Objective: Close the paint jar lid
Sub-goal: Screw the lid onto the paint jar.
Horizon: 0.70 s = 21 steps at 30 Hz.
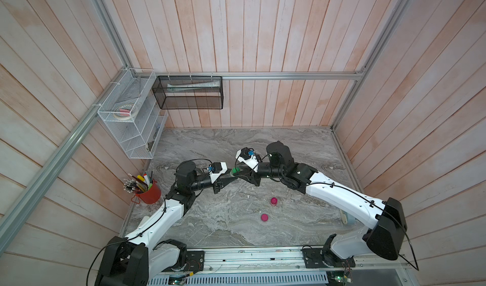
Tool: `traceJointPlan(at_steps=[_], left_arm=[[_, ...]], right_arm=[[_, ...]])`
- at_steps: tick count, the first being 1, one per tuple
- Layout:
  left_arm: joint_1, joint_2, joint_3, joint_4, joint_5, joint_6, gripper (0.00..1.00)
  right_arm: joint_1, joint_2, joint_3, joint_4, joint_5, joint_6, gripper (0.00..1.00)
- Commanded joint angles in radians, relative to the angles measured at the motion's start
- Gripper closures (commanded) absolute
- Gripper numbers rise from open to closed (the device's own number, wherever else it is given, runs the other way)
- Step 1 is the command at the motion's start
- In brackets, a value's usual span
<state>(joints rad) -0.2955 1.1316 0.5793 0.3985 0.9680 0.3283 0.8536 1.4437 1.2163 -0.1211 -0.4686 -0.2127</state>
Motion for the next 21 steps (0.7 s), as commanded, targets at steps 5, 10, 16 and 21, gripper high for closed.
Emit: traceJointPlan(at_steps=[5,10,16,21], left_arm=[[0.003,-0.014,0.015,0.023,-0.014,-0.002,0.67],[0.003,-0.054,-0.011,0.063,-0.057,0.000,0.67],[0.002,-0.094,-0.038,0.112,-0.138,-0.002,0.67],[0.002,-0.139,-0.063,0.159,-0.321,0.004,0.68]], right_arm=[[0.007,0.026,0.026,-0.012,0.003,0.032,0.73],[0.001,0.059,0.029,0.008,-0.024,0.097,0.78],[0.001,0.087,0.025,0.041,-0.042,0.165,0.82],[0.002,0.117,0.031,0.044,-0.013,0.221,0.82]])
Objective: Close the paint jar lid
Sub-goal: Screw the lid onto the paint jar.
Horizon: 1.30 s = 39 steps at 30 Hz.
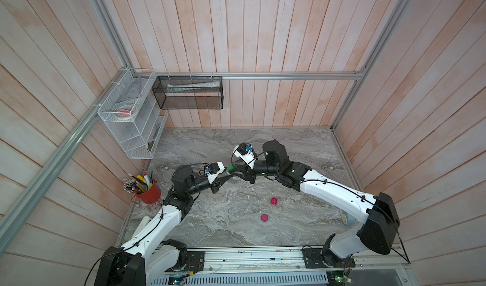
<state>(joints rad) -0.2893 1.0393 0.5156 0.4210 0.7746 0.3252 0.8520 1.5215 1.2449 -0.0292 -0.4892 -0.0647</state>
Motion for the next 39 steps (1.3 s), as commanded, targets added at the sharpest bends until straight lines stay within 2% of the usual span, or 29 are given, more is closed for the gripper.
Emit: traceJointPlan(at_steps=[1,10,17,20,26,33,39], left_arm=[[-0.004,-0.057,-0.005,0.148,-0.174,0.011,0.68],[-0.030,-0.133,-0.041,0.183,-0.543,0.071,0.68],[-0.053,-0.143,-0.048,0.192,-0.701,0.109,0.68],[-0.052,-0.144,-0.048,0.193,-0.732,0.115,0.68],[-0.052,-0.138,-0.045,0.195,-0.771,0.109,0.68],[-0.053,-0.134,-0.045,0.186,-0.760,0.101,0.68],[-0.052,-0.132,-0.044,0.188,-0.750,0.094,0.68]], right_arm=[[0.004,0.048,0.002,-0.038,0.001,0.093,0.82],[0.078,0.189,0.072,0.034,0.052,0.316,0.83],[0.116,0.304,0.175,0.065,0.068,0.550,0.84],[0.120,0.312,0.165,0.107,0.067,0.602,0.84],[0.121,0.304,0.157,0.105,0.101,0.615,0.83],[0.121,0.279,0.126,0.129,0.124,0.609,0.73],[0.121,0.276,0.120,0.126,0.129,0.602,0.73]])
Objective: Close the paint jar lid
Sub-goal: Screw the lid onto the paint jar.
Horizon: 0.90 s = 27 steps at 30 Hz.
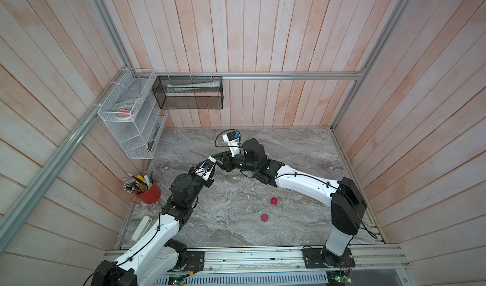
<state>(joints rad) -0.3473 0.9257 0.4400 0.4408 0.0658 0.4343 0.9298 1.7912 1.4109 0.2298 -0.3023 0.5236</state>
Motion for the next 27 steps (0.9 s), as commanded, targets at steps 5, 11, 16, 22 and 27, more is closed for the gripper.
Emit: traceJointPlan(at_steps=[5,11,16,22,27], left_arm=[[0.007,-0.018,0.035,0.167,-0.041,-0.032,0.68],[0.018,-0.028,0.046,0.162,-0.032,-0.063,0.68],[0.023,-0.029,0.049,0.161,-0.032,-0.074,0.68],[0.025,-0.033,0.049,0.162,-0.026,-0.077,0.68],[0.025,-0.031,0.049,0.161,-0.026,-0.075,0.68]], right_arm=[[0.042,0.014,-0.053,-0.115,-0.069,0.013,0.73],[0.046,0.028,-0.049,-0.107,-0.066,0.018,0.72],[0.053,0.040,-0.046,-0.100,-0.049,0.027,0.70],[0.058,0.046,-0.045,-0.097,-0.040,0.026,0.67],[0.060,0.040,-0.052,-0.090,-0.037,0.021,0.62]])
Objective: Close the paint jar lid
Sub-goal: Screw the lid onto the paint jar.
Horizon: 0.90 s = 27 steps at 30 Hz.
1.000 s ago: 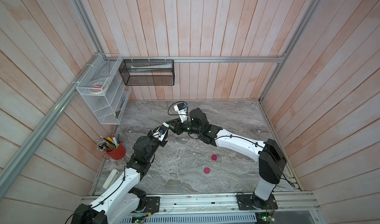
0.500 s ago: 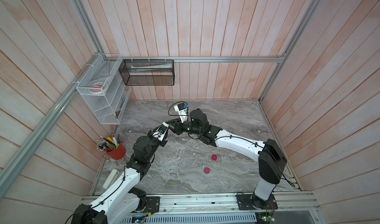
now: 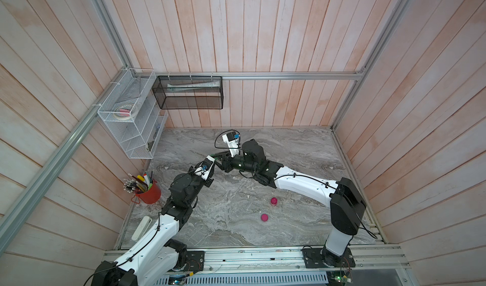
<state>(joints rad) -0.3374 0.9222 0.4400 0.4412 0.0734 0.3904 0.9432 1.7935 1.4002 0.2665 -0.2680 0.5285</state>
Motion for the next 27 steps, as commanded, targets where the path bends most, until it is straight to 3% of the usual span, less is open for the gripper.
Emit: traceJointPlan(at_steps=[1,18,22,27], left_arm=[[0.015,-0.027,0.049,0.161,-0.031,-0.032,0.68],[0.017,-0.008,0.051,0.153,-0.034,-0.030,0.68],[0.020,0.003,0.051,0.152,-0.034,-0.034,0.68],[0.026,0.021,0.052,0.149,-0.010,-0.043,0.68]], right_arm=[[0.047,0.037,-0.043,-0.127,-0.069,0.015,0.62],[0.055,0.002,-0.084,-0.102,-0.050,-0.017,0.49],[0.054,-0.056,-0.142,-0.076,-0.031,-0.052,0.42],[0.041,-0.173,-0.259,-0.029,-0.012,-0.098,0.42]])
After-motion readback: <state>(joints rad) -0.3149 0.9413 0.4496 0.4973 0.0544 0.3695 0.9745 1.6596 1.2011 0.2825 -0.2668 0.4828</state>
